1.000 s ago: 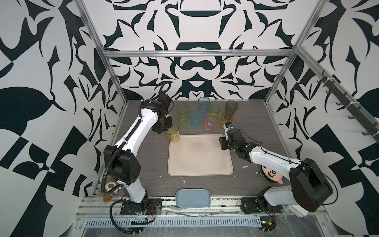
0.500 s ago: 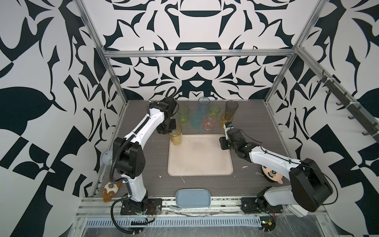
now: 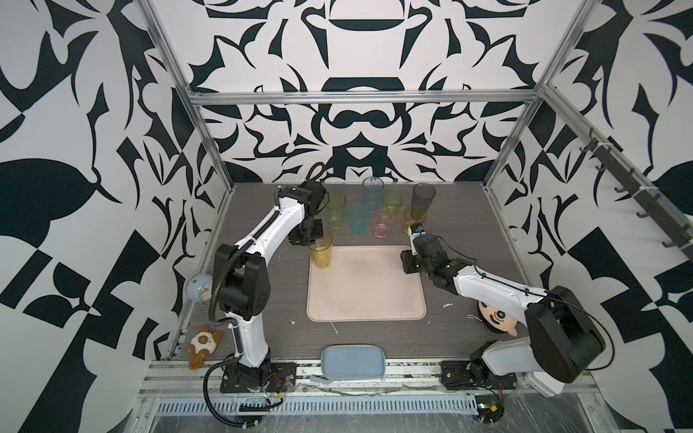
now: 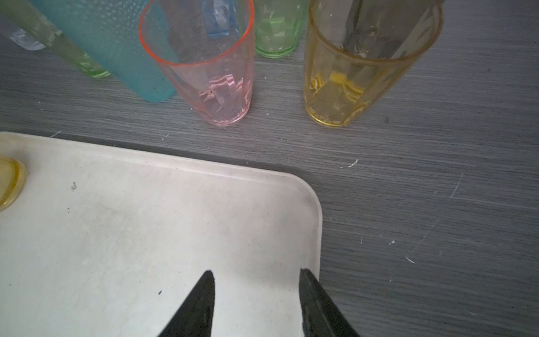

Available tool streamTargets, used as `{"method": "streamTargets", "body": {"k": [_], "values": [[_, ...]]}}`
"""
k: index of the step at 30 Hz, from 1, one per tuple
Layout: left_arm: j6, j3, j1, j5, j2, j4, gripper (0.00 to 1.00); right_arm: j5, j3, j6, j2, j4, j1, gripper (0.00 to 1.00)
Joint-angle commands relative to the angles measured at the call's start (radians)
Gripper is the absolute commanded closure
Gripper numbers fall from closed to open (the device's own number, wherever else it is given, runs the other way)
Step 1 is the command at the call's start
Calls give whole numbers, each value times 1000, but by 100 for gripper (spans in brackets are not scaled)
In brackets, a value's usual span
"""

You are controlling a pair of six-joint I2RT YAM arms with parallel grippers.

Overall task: Place the glasses into the tray
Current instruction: Place the glass on the tray.

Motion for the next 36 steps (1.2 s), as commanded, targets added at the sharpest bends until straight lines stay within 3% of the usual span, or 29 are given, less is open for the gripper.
{"method": "streamTargets", "body": {"k": [1, 12, 24, 36], "values": [[-20, 8, -5, -3, 12, -24, 95, 11, 40, 6, -1, 4, 1, 50], [-10, 30, -10, -1, 23, -27, 84, 11, 40, 10, -4, 5, 0, 50], [-6, 69, -11, 2, -34, -44, 62, 12, 39, 5, -9, 0, 0, 50], [0, 178, -10, -112, -120, -87, 44, 12, 34, 3, -21, 1, 1, 50]]}}
